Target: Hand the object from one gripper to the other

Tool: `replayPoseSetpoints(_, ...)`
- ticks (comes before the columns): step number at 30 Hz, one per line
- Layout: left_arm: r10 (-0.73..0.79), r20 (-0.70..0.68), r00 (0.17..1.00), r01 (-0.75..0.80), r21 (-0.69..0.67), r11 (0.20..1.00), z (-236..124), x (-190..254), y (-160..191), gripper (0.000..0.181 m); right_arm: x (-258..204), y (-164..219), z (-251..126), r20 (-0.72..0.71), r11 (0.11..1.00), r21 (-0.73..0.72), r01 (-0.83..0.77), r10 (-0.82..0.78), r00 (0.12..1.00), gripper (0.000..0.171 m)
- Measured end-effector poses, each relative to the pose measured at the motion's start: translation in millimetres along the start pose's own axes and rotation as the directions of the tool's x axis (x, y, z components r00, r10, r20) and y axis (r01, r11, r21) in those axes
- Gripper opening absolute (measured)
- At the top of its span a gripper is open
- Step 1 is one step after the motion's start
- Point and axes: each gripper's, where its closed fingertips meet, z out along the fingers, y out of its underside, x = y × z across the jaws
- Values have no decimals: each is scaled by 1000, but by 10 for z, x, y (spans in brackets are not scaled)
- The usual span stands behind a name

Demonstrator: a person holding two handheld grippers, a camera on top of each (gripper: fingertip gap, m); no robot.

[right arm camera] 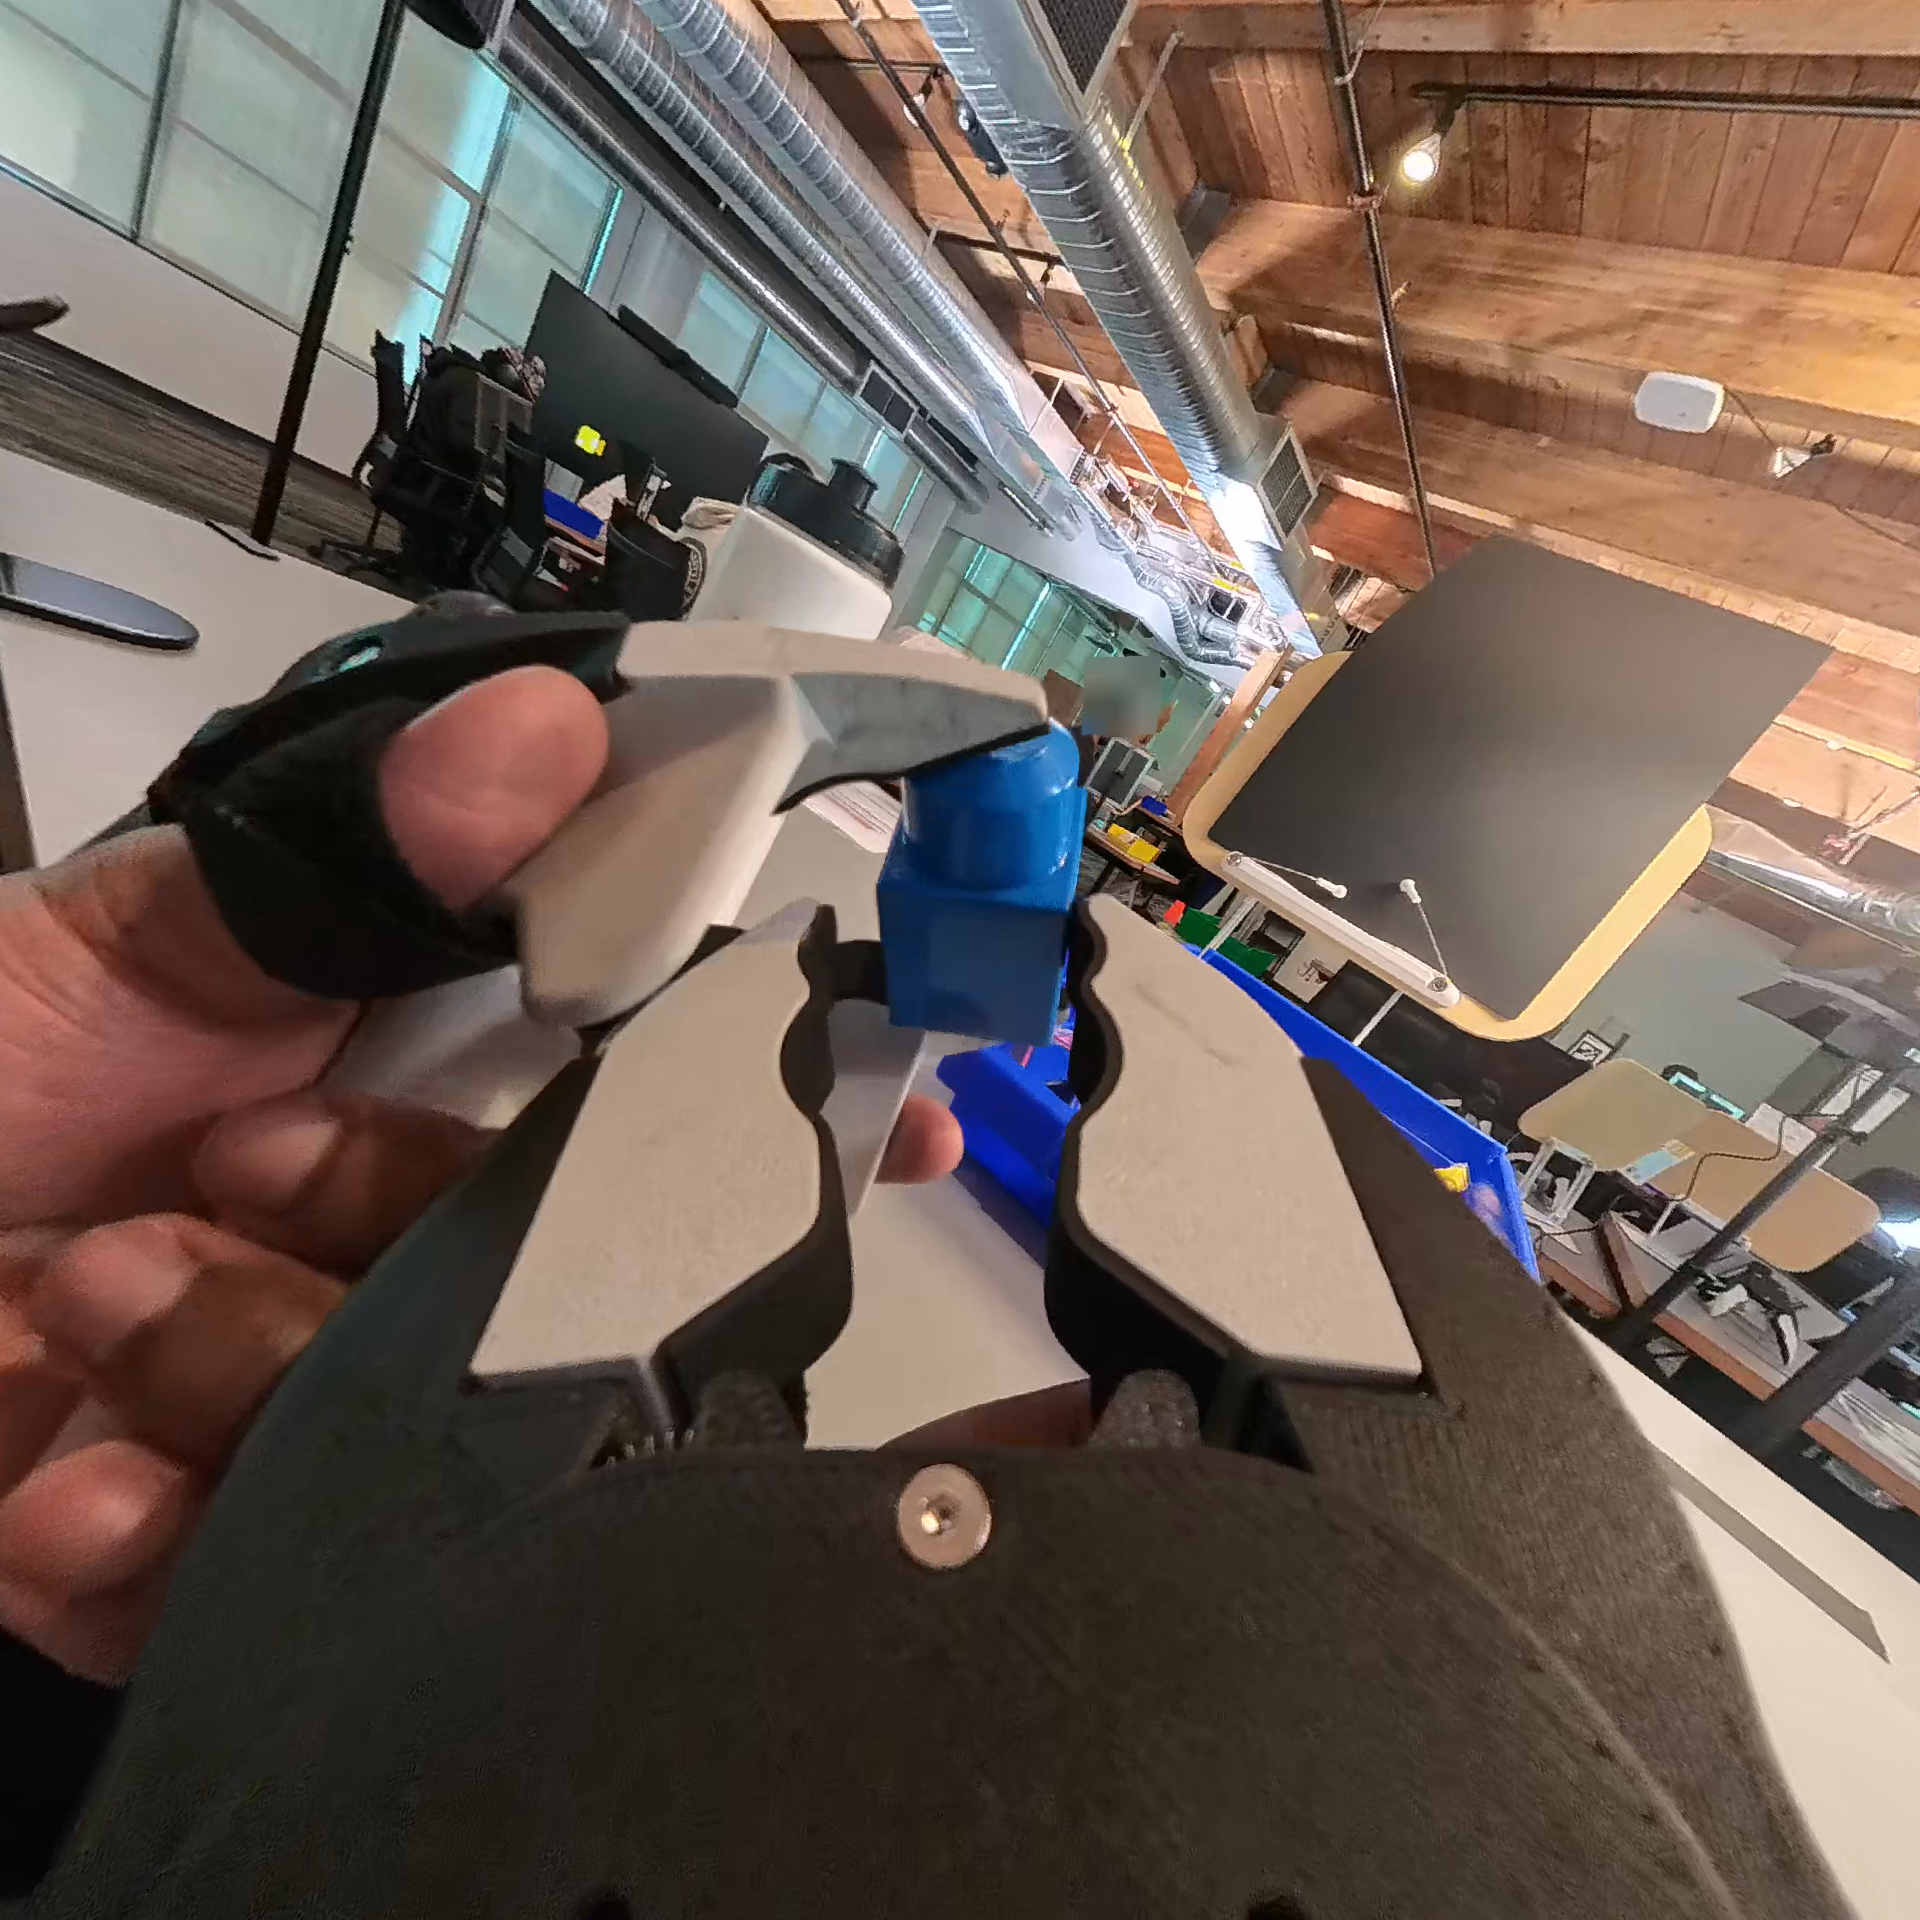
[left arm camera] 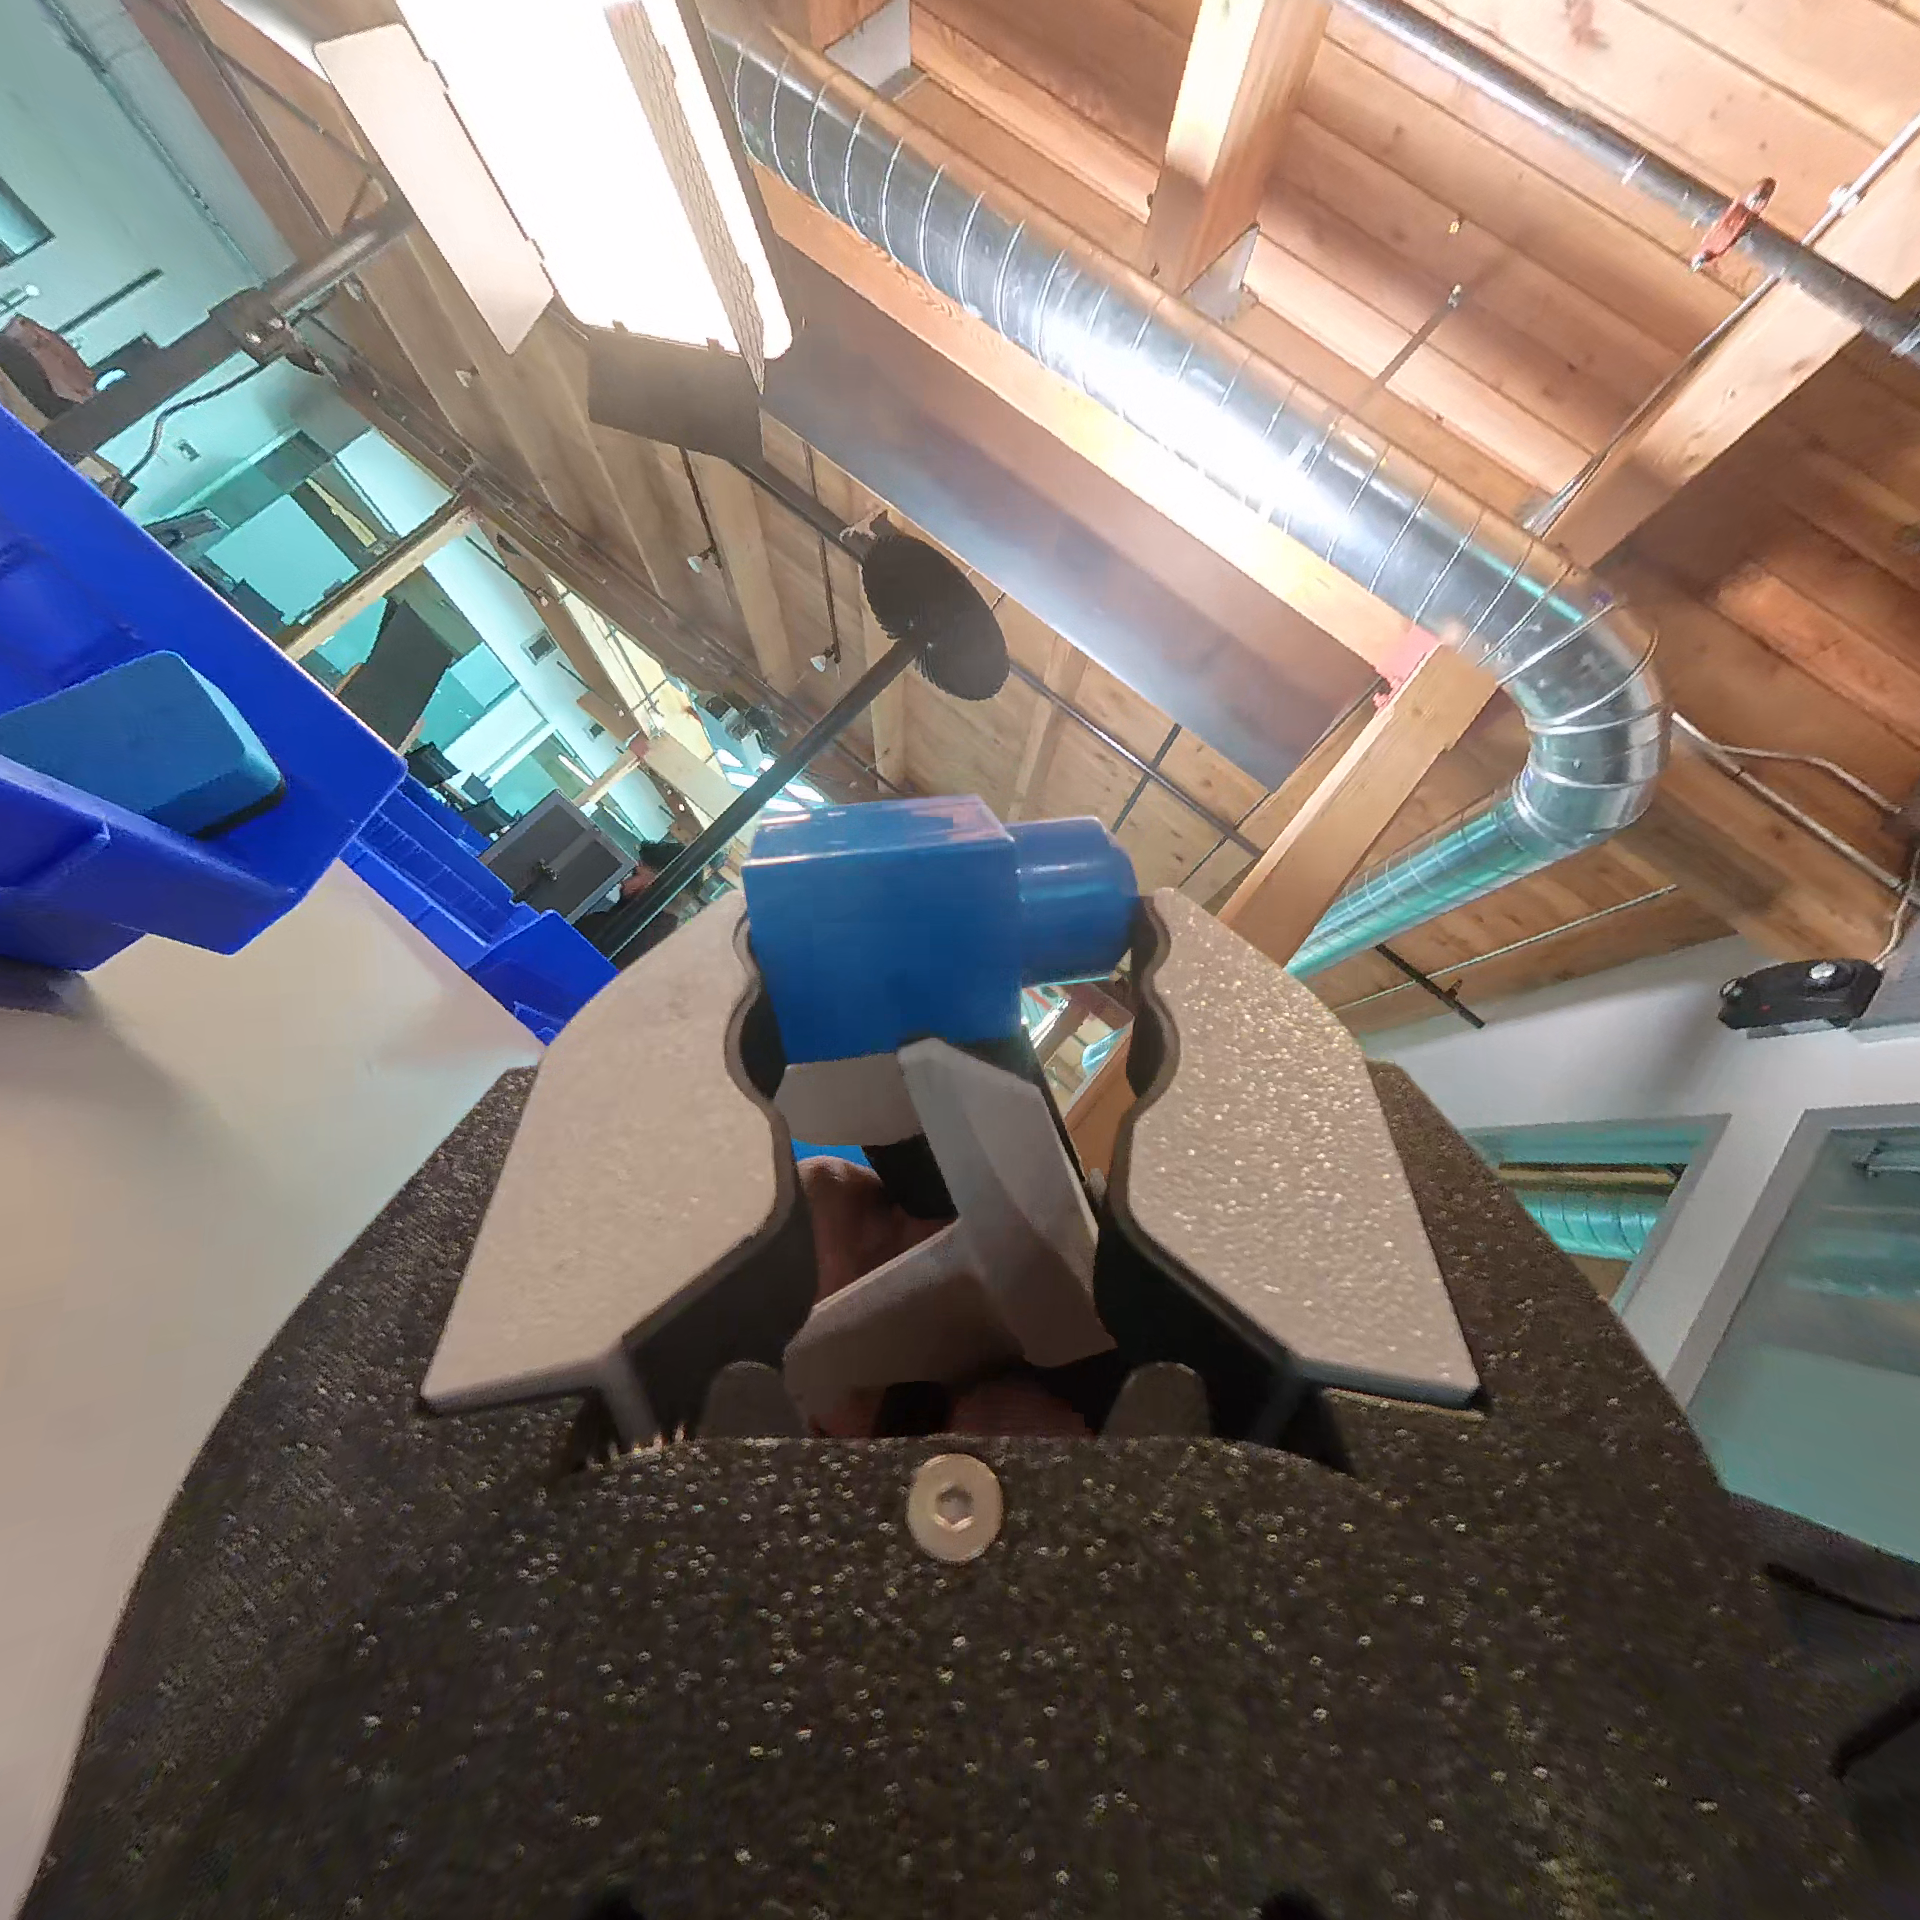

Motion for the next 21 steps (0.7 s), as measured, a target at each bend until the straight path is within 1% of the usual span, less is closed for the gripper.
replayPoseSetpoints(4,9,16,1000,-8,-48,999,20,-20,94,66,37,21,5,-10,1000,-6,5,-5,1000,43)
replayPoseSetpoints(7,12,16,1000,-11,-73,997,31,-20,134,66,78,25,-3,-26,1000,-7,25,-25,999,38)
replayPoseSetpoints(10,19,8,1000,-18,-101,995,43,-10,159,66,90,21,-20,-15,999,-8,46,-47,999,38)
replayPoseSetpoints(13,111,21,994,-104,-217,971,47,-28,205,68,135,27,-52,0,994,-9,106,-106,994,38)
replayPoseSetpoints(15,263,55,963,-237,-286,929,26,-82,161,74,155,39,-86,23,983,-6,182,-181,983,37)
replayPoseSetpoints(16,363,76,929,-321,-324,890,8,-116,123,75,194,66,-96,15,975,-22,221,-221,975,37)
replayPoseSetpoints(17,472,95,876,-411,-364,836,-15,-149,75,76,242,100,-103,-2,964,-43,262,-262,965,37)
replayPoseSetpoints(18,581,112,806,-497,-407,767,-40,-178,25,77,279,139,-104,-15,951,-65,301,-302,953,37)
replayPoseSetpoints(20,776,120,619,-638,-499,587,-91,-219,-62,77,324,220,-90,-34,928,-113,354,-360,932,37)
replayPoseSetpoints(21,848,110,519,-680,-548,487,-118,-241,-84,77,329,254,-79,-39,919,-135,371,-379,924,37)
